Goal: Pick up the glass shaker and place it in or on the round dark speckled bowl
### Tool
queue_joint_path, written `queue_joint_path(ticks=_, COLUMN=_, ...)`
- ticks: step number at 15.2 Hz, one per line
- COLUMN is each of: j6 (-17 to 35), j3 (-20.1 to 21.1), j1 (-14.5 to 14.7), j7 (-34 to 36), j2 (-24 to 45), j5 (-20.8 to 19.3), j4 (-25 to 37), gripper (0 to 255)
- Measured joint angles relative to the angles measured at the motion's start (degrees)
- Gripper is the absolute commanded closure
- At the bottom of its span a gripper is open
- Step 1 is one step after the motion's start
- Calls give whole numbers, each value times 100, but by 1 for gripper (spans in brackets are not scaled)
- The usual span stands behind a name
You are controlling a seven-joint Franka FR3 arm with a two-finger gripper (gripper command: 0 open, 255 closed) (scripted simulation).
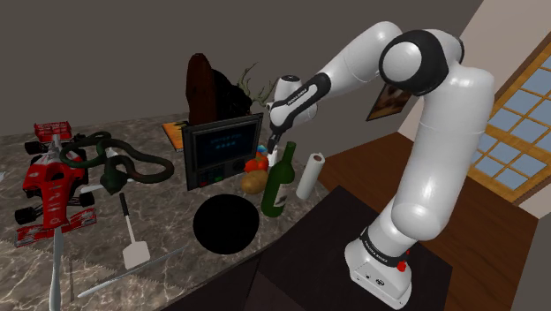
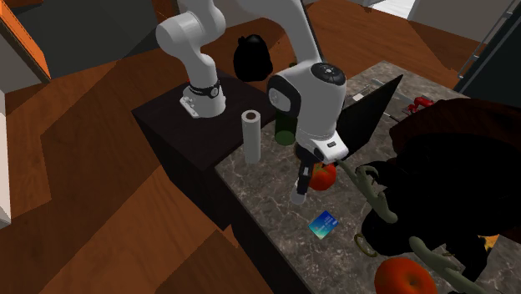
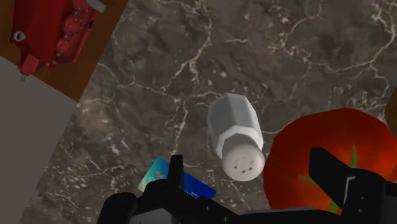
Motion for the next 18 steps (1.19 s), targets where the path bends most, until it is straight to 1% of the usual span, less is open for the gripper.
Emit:
queue_joint_path(ticks=4, j6=249, j3=16, j1=-35, j7=-31, j2=247, j5=32, j4=-2, gripper=0)
queue_joint_path(ticks=10, j6=297, j3=23, j1=-40, j7=-33, j2=317, j5=42, j4=23, gripper=0)
queue_joint_path(ticks=11, j6=297, j3=23, j1=-40, j7=-33, j2=317, j5=42, j4=23, gripper=255)
queue_joint_path(ticks=18, j6=297, j3=23, j1=-39, j7=-32, j2=315, j5=42, j4=25, gripper=255)
